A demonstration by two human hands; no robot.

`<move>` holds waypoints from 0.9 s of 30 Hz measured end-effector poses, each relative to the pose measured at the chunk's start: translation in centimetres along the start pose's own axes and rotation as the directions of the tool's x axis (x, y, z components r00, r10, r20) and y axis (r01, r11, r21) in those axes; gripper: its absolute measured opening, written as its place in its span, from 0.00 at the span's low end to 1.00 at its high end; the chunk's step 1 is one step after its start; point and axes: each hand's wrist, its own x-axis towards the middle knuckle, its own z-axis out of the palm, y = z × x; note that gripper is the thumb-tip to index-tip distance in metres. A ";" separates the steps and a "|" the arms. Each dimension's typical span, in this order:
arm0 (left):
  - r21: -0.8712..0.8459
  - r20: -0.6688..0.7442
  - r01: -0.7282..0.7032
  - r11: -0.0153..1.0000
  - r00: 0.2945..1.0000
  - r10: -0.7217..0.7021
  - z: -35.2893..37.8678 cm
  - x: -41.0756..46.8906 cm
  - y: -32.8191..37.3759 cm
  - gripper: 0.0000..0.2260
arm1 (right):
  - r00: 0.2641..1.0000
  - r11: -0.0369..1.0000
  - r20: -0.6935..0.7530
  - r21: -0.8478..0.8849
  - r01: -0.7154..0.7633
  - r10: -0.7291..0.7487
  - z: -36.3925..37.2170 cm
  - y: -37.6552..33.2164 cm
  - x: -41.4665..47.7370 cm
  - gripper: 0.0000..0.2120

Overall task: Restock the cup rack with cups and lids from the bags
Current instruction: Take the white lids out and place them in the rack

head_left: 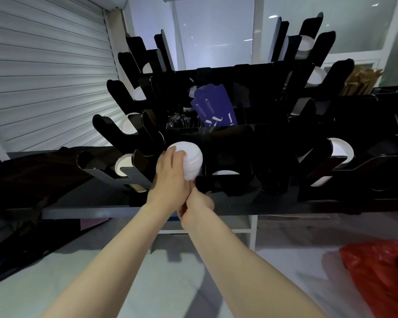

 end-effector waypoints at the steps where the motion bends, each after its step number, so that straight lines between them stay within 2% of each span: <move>1: 0.016 0.011 -0.016 1.000 1.000 0.016 0.2 0.0 -0.1 0.29 | 1.000 1.000 -0.014 -0.022 0.004 -0.005 -0.1 0.2 0.3 0.14; 6: 0.164 0.043 -0.070 0.984 0.997 0.064 1.1 -0.1 -1.3 0.28 | 0.997 0.986 -0.058 -0.163 0.043 -0.053 -1.2 0.8 1.3 0.12; 9: 0.206 0.065 -0.076 0.976 0.996 0.064 1.3 -0.1 -1.6 0.28 | 0.997 0.967 -0.033 -0.250 0.058 -0.068 -1.8 0.7 1.5 0.12; 14: 0.198 0.084 -0.059 0.978 0.996 0.043 1.2 -0.1 -1.6 0.28 | 0.997 0.903 0.048 -0.424 0.073 -0.058 -2.4 0.2 1.4 0.10; 19: 0.154 0.153 -0.056 0.986 0.988 0.032 0.5 -0.2 -1.4 0.34 | 0.991 0.770 0.126 -0.628 0.110 -0.038 -3.7 -1.1 1.1 0.09; 22: 0.140 0.103 -0.066 0.988 0.993 0.052 0.2 -1.0 -1.0 0.37 | 0.987 0.746 0.148 -0.651 0.141 -0.057 -4.8 -2.2 0.6 0.11; 27: 0.148 0.030 -0.159 0.976 0.987 0.156 -0.9 -3.0 0.7 0.34 | 0.979 0.729 0.199 -0.662 0.173 -0.052 -6.5 -4.0 -0.6 0.10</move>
